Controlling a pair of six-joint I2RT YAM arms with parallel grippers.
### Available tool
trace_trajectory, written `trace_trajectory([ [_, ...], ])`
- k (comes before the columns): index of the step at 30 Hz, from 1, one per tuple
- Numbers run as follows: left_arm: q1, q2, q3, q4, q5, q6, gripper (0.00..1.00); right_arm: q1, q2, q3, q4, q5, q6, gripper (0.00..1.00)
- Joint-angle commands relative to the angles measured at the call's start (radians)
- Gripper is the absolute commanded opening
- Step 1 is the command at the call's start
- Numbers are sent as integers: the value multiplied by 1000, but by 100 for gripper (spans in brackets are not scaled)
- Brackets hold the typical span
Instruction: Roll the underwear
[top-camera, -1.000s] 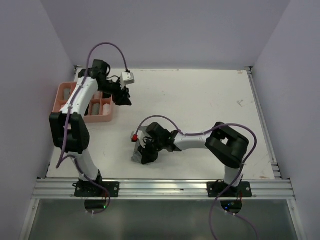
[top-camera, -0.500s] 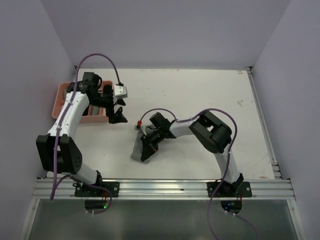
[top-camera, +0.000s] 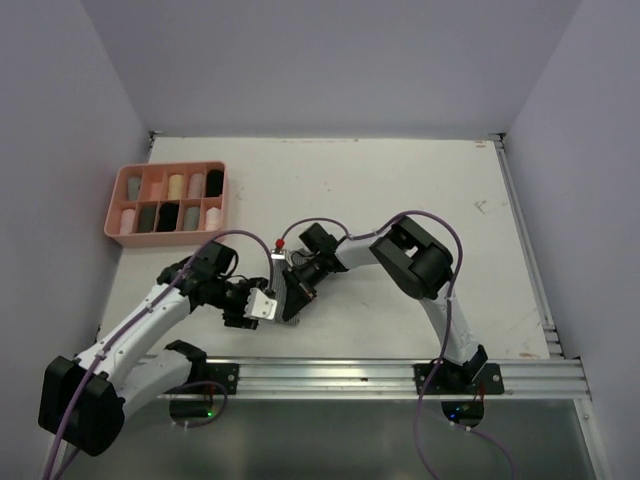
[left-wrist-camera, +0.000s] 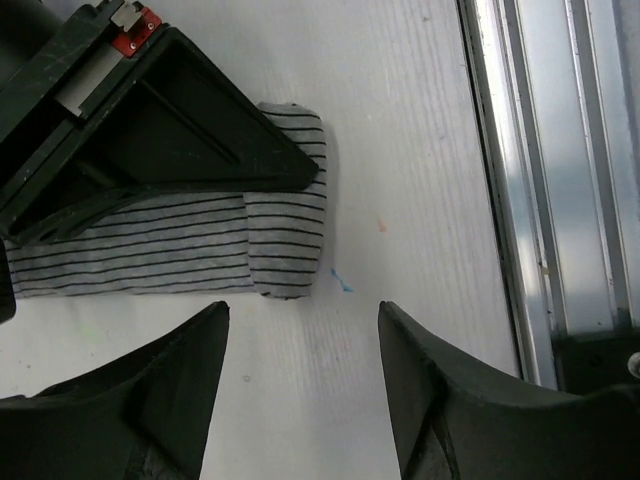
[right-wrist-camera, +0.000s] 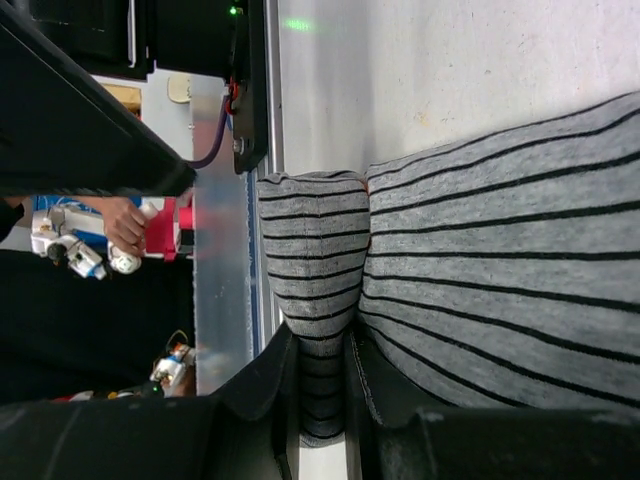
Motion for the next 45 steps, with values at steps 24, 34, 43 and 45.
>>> trace_trajectory([
  [24, -347, 239, -144, 335, -348, -193, 0, -56, 43, -63, -119, 309, 0, 42],
  [34, -342, 355, -92, 167, -272, -141, 0, -156, -375, -129, -90, 626, 155, 50],
  [43, -186, 694, 223, -66, -124, -34, 0, -168, -730, -307, -105, 841, 59, 42],
  [45, -157, 803, 314, -123, -120, -15, 2, -164, -861, -387, -90, 881, 39, 41],
])
